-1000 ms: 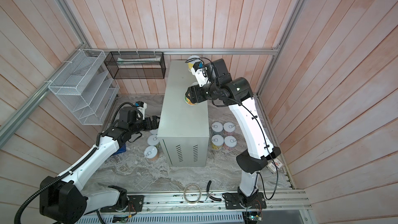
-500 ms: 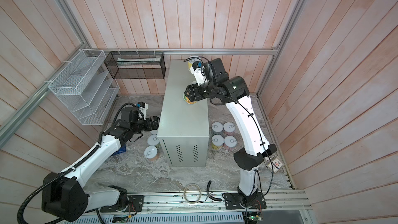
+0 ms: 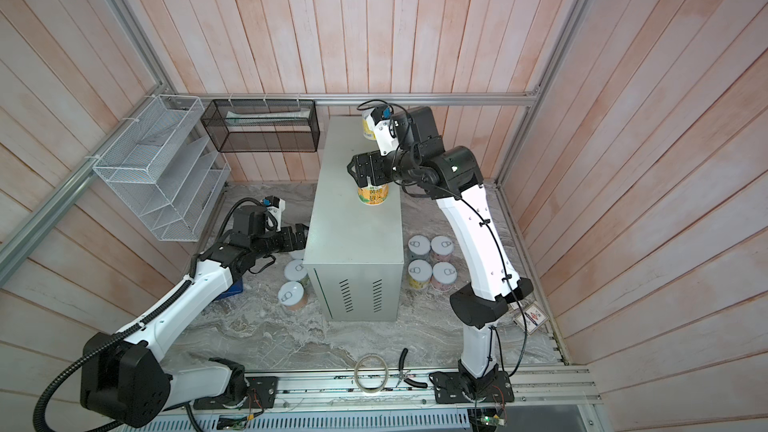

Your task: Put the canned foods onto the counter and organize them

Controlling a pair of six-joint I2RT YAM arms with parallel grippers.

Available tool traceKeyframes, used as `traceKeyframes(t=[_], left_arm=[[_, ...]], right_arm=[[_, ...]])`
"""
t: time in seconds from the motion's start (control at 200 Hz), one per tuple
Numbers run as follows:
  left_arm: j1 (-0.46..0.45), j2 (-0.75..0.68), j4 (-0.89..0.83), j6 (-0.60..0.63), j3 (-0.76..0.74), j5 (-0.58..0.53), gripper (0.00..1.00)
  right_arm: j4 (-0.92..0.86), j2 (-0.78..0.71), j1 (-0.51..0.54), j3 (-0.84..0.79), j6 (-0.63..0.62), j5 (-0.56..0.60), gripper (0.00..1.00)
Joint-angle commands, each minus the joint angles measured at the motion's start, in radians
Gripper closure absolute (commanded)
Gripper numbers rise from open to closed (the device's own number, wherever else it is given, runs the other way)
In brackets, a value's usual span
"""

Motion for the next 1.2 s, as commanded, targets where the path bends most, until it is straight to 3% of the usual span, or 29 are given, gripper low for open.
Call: traceKeyframes(t=[0.0, 0.235, 0.385, 0.525, 0.57, 0.615, 0.645, 0.91, 1.195], left_arm=[[0.026, -0.036, -0.005, 0.013, 0.009, -0.042, 0.00], [0.042, -0.170, -0.097, 0.051, 0.118, -0.194, 0.00], [0.037, -0.217, -0.172, 0.055, 0.233, -0.177, 0.00], [0.016, -0.217, -0.219, 0.052, 0.317, -0.156, 0.00], [0.010, -0.213, -0.224, 0.053, 0.332, -0.154, 0.00], [0.006, -0.207, -0.225, 0.052, 0.341, -0.154, 0.00], [0.005, -0.204, -0.223, 0.050, 0.342, -0.154, 0.00], [0.000, -0.182, -0.172, 0.026, 0.301, -0.109, 0.00], [-0.020, -0.173, -0.109, -0.002, 0.220, -0.079, 0.01]], right_arm=[[0.084, -0.059, 0.002, 0.010, 0.006, 0.040, 0.03], [0.301, -0.284, 0.006, -0.239, 0.016, 0.149, 0.07], [0.418, -0.483, 0.019, -0.516, 0.017, 0.180, 0.16], [0.445, -0.628, 0.096, -0.730, 0.026, 0.288, 0.23], [0.463, -0.669, 0.132, -0.804, 0.038, 0.330, 0.28], [0.483, -0.704, 0.154, -0.867, 0.054, 0.338, 0.47], [0.496, -0.721, 0.162, -0.903, 0.069, 0.336, 0.52], [0.604, -0.761, 0.200, -1.113, 0.117, 0.360, 0.49], [0.658, -0.657, 0.178, -1.108, 0.069, 0.362, 0.49]])
